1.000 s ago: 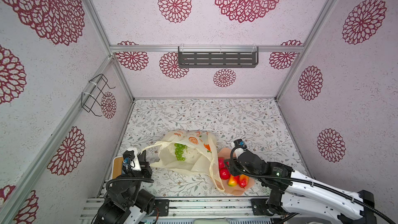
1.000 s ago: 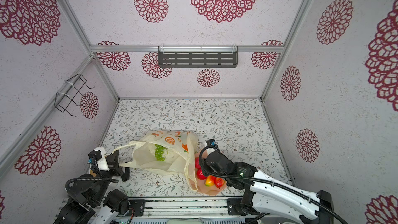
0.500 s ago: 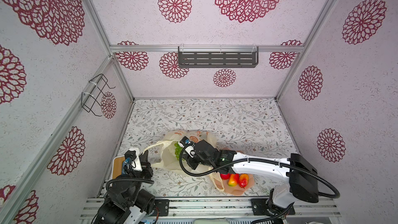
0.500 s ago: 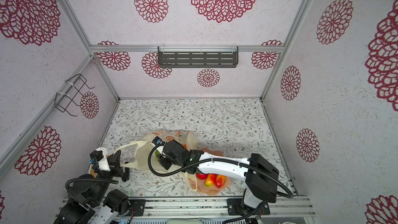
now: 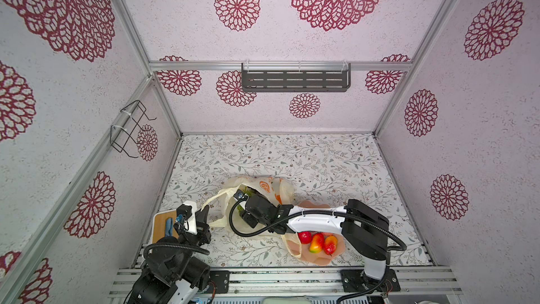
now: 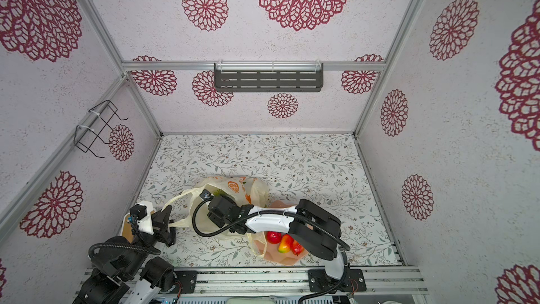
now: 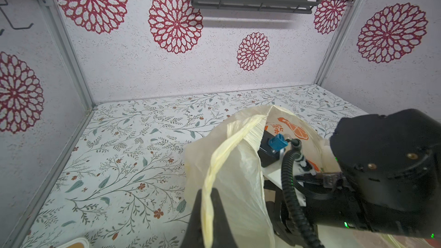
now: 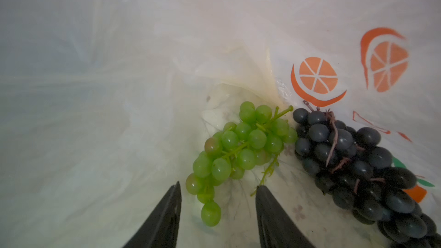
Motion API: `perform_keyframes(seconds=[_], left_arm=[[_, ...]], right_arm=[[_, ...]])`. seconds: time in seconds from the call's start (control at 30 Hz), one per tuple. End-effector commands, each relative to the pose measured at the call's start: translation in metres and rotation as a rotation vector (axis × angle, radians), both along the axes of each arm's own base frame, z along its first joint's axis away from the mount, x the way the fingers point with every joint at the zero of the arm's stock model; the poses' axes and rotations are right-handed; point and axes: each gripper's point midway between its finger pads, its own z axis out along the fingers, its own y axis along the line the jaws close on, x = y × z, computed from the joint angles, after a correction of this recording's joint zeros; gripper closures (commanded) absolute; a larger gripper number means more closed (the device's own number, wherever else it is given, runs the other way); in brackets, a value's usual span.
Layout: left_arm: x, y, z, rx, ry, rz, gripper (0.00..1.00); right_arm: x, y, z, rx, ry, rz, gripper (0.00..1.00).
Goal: Take fruits out of the plastic bag
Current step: Take out the fake fruit from the plastic bag.
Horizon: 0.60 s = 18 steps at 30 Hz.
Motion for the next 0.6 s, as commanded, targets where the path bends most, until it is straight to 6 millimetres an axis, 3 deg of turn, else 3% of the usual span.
perform_keyframes(seconds=[0.0,0.2,0.43,0.57], left_arm=[[-0.002,-0.003,0.004,0.007,-0.021,-0.025,1.00],[-0.002,-0.004,0.004,0.008,-0.021,-0.029,1.00],[-0.002,-0.005,0.004,0.009,-0.021,-0.034,1.00],[-0.002,-0.004,0.004,0.008,-0.022,-0.029,1.00]], right_arm=[[0.017,0.012,0.022,0.103,-0.009,-0.098,0.45],[0.026,0.018,0.002,0.100,0.011,-0.160,0.41],[0.038,0.016,-0.008,0.104,-0.012,-0.246,0.34],[0.036,0.022,-0.023,0.100,0.025,-0.229,0.34]])
